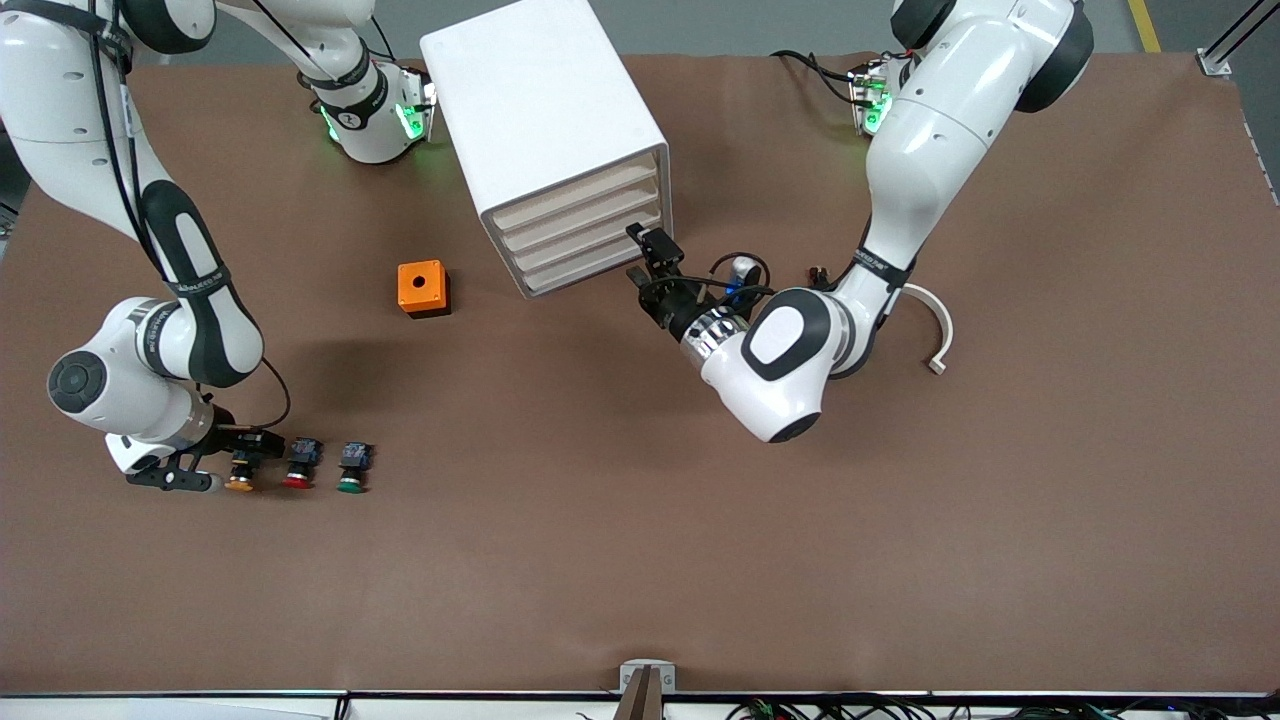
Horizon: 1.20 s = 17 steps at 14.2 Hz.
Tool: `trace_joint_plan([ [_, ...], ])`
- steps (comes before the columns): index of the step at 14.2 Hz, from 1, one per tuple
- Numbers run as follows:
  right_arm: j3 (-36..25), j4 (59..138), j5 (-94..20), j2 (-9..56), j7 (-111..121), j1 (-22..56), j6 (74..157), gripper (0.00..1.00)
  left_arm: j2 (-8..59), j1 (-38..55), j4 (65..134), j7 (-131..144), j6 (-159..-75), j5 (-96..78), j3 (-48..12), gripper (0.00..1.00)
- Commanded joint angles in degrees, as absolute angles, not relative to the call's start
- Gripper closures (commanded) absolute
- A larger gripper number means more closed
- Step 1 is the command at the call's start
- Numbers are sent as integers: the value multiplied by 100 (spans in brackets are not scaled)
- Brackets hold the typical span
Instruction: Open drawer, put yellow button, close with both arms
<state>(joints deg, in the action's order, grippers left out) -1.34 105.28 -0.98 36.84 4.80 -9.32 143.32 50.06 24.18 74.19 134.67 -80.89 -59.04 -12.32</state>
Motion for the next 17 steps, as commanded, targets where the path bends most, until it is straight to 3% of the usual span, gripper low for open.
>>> trace_joint_plan([
  [1, -70, 10336, -114, 3806, 527, -984, 14274, 35, 5001, 2592, 7427, 13746, -7998, -6038, -1274, 32],
  [4, -70, 10266, -123, 3806, 527, -976, 14204, 66, 5010, 2689, 7541, 13746, -7972, -6029, -1327, 45],
  [6, -70, 10266, -123, 3806, 527, -967, 14194, 91, 5010, 2742, 7611, 13737, -7972, -6029, -1327, 45],
  [7, -70, 10266, -123, 3806, 527, -975, 14186, 98, 5010, 2777, 7646, 13737, -7972, -6029, -1327, 45],
  [10, -62, 10231, -123, 3745, 527, -976, 13968, 100, 5010, 3013, 7787, 13737, -7919, -6029, -1327, 45],
  [13, -62, 9714, -123, 3464, 510, -958, 12836, 100, 5010, 3242, 7796, 13720, -7893, -6038, -1327, 46],
  [15, -53, 9528, -140, 3236, 440, -914, 12281, 100, 5018, 3374, 7796, 13720, -7893, -6029, -1327, 52],
  [17, -53, 9527, -245, 2928, 317, -905, 11868, 100, 5019, 3445, 7805, 13702, -7893, -6029, -1327, 68],
])
